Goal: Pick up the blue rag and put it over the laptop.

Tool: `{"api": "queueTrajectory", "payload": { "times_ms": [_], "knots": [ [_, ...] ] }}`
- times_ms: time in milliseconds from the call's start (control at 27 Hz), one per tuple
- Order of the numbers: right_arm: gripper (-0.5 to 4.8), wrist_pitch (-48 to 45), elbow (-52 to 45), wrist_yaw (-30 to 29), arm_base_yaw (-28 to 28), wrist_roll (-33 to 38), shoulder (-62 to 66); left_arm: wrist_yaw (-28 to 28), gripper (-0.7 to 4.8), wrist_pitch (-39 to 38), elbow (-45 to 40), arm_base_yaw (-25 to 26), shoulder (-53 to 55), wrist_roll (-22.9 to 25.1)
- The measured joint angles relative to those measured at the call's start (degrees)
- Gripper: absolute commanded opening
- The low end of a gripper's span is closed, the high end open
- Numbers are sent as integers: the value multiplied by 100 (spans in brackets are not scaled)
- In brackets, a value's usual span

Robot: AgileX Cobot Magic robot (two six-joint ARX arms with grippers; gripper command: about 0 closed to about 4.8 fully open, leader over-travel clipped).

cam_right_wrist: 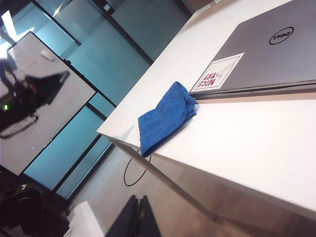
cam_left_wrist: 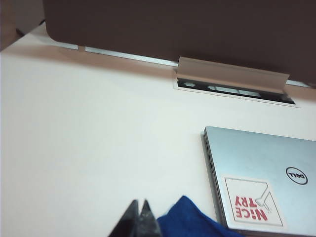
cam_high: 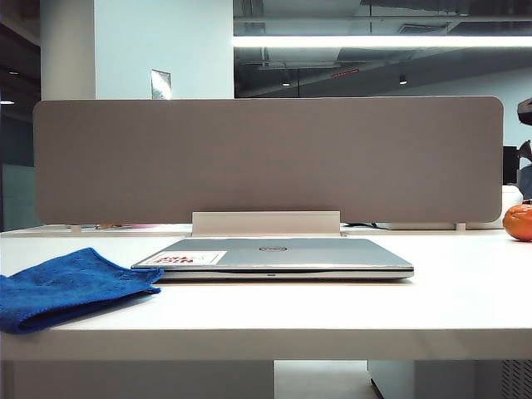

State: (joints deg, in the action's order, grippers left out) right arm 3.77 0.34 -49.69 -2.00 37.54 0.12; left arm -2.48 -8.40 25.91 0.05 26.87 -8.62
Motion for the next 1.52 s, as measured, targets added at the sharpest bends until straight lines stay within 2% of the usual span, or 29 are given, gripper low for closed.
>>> {"api": "queueTrajectory", "payload": {
  "times_ms": [222, 407, 778, 852, 889, 963, 1000, 1518],
  "knots": [
    [-5, 0, 0, 0, 0, 0, 0, -17, -6, -481, 1008, 0, 1351, 0],
    [-5, 0, 0, 2, 0, 0, 0, -459, -6, -730, 1609, 2, 2197, 0],
    [-5, 0, 0, 2, -2, 0, 0, -1158, -4, -848, 1902, 2, 3720, 2],
    [-5, 0, 0, 2, 0, 0, 0, -1349, 19, -863, 1904, 2, 3945, 0],
    [-5, 0, 0, 2, -2, 0, 0, -1408, 81, -890, 1910, 2, 4092, 0],
    [-5, 0, 0, 2, 0, 0, 0, -1414, 178, -1091, 1910, 2, 4422, 2],
    [-5, -2, 0, 2, -2, 0, 0, -1405, 185, -1213, 1910, 2, 4568, 4],
    [-5, 0, 0, 2, 0, 0, 0, -483, 185, -2203, 1910, 2, 4778, 396]
  ]
}}
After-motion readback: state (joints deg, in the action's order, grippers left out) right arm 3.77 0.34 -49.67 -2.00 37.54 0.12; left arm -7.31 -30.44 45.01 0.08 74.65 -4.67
